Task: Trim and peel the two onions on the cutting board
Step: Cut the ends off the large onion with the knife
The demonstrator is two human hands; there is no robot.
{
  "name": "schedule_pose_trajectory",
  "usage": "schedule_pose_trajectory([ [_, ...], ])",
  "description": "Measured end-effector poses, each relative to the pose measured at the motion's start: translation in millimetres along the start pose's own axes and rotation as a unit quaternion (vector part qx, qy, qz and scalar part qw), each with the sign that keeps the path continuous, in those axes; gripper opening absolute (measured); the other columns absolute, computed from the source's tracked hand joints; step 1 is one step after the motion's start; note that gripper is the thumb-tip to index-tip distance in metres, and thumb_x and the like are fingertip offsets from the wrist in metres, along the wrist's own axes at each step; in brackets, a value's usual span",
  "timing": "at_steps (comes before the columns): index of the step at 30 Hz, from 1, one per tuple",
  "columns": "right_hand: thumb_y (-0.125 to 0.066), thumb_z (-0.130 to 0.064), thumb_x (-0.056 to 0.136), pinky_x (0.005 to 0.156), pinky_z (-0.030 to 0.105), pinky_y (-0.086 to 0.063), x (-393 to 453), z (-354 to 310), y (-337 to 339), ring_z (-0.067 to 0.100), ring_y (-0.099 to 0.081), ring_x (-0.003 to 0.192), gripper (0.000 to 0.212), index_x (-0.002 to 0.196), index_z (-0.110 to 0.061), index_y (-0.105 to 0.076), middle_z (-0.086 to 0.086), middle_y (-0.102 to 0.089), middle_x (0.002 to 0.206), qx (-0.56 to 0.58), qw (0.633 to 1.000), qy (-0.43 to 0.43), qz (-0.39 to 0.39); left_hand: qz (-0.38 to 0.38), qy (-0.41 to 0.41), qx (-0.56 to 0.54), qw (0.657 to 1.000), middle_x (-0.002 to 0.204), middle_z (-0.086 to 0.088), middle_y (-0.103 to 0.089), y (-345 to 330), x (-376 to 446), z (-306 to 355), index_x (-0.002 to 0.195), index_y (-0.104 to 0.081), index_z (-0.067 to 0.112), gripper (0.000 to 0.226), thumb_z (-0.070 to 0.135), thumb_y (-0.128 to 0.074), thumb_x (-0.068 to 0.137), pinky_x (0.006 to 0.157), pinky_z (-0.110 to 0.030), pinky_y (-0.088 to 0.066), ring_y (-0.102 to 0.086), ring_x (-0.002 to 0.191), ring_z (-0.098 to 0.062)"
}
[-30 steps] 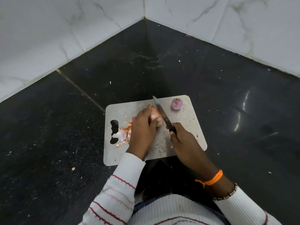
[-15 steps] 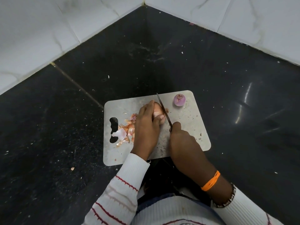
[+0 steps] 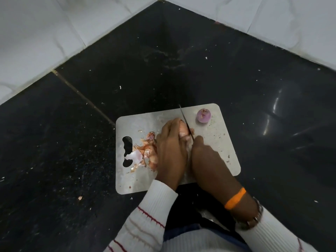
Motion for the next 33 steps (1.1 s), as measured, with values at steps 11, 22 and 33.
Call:
schedule_pose_trajectory([
  [11, -0.029, -0.017, 0.100, 0.071, 0.030, -0.038, 4.2, 10.9, -28.4, 0.025, -0.060, 0.100, 0.028, 0.128, -0.012, -0.029, 0.006, -0.059, 0.110, -0.064, 0.997, -0.039, 0.020, 0.021, 0.015, -0.029, 0.999, 0.143, -0.006, -0.044, 1.3, 5.7, -6.5, 0.141, -0.042, 0.015, 0.047, 0.013, -0.051, 0.094, 0.105, -0.022, -0.027, -0.039, 0.131, -0.021],
  [22, -0.036, -0.010, 0.097, 0.063, 0.031, -0.033, 22.3, 31.8, -1.9, 0.033, -0.059, 0.085, 0.016, 0.112, -0.007, -0.040, 0.013, -0.061, 0.096, 0.034, 0.994, 0.009, 0.103, -0.095, 0.110, -0.196, 0.970, 0.115, 0.011, -0.046, 21.3, 12.3, -10.4, 0.114, -0.039, 0.030, 0.054, 0.004, -0.071, 0.079, 0.080, -0.018, -0.044, -0.049, 0.099, -0.004],
  [33, -0.049, -0.019, 0.095, 0.033, 0.017, -0.032, 43.7, 29.9, -12.7, 0.004, -0.040, 0.031, 0.018, 0.078, -0.012, -0.050, 0.001, -0.045, 0.053, 0.381, 0.922, -0.063, 0.020, -0.153, 0.032, -0.099, 0.983, 0.132, 0.001, -0.035, 25.0, 14.2, -14.2, 0.132, -0.045, 0.022, 0.075, 0.002, -0.079, 0.068, 0.083, -0.002, -0.035, -0.040, 0.113, -0.008],
])
Point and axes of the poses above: each hand's wrist, its own x-axis towards the middle knuckle, its own y-axis out of the back of the hand, z = x × y, the point moved 1 cm from there along x, towards the middle knuckle
